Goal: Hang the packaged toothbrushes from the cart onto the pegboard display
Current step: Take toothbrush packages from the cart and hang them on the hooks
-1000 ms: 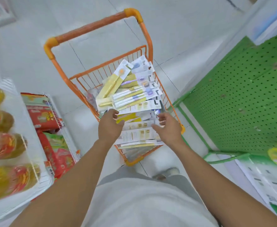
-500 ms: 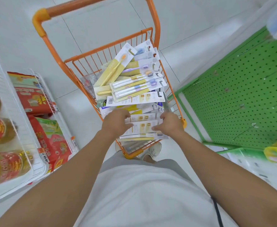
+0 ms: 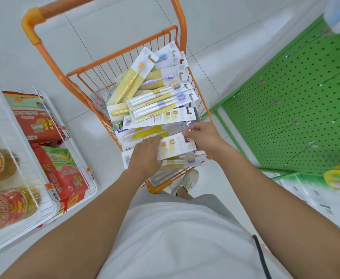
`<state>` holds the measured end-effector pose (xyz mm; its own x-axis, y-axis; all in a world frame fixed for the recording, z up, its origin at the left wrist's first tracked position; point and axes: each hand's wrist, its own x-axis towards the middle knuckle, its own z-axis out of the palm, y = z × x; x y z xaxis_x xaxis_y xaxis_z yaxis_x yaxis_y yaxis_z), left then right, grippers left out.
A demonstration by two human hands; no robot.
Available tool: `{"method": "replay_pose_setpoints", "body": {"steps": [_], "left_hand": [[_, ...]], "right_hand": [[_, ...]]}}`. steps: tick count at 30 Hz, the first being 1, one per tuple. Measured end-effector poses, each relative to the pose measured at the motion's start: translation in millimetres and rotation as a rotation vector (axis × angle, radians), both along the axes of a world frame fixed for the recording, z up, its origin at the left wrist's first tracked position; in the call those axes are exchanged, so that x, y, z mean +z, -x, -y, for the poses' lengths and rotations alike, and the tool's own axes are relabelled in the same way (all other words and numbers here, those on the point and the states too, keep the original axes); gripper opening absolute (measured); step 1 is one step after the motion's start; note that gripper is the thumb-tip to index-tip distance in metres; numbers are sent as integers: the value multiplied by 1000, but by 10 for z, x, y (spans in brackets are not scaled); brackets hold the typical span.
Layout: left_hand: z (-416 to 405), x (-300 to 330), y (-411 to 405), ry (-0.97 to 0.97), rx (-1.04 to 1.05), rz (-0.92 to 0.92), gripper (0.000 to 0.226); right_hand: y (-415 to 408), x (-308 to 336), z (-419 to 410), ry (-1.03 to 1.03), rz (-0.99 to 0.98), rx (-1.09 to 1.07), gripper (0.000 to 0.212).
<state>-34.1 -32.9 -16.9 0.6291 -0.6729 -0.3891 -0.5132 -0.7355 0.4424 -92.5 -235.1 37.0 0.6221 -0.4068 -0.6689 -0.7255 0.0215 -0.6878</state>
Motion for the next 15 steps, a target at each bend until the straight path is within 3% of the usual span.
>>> {"method": "replay_pose_setpoints", "body": {"steps": [2,4,7,9,11,13,15], "left_hand": [[-32,73,-71,146,136,-199,60],[-67,205,-185,277,409,-501,36],[-151,392,-363,427,726,-863,29],[-212,473,-436,450,779,-961,27],[-256,523,-463,418,808,-985,23],[-278,568,-466,399,814,-980,19],[-294,587,-452,403,794,-963,19]], "right_hand": [[-68,91,46,-212,-3,-250,25],[-56,29,79,-193,-70,-372,24],[66,-276,21,82,-214,-109,17],[99,-420,-88,182,-253,22,40],[84,-468,-162,245,-218,-44,46],[67,-514,-191,277,-227,-110,40],[73,-554,-191,276,-262,-111,22]]}}
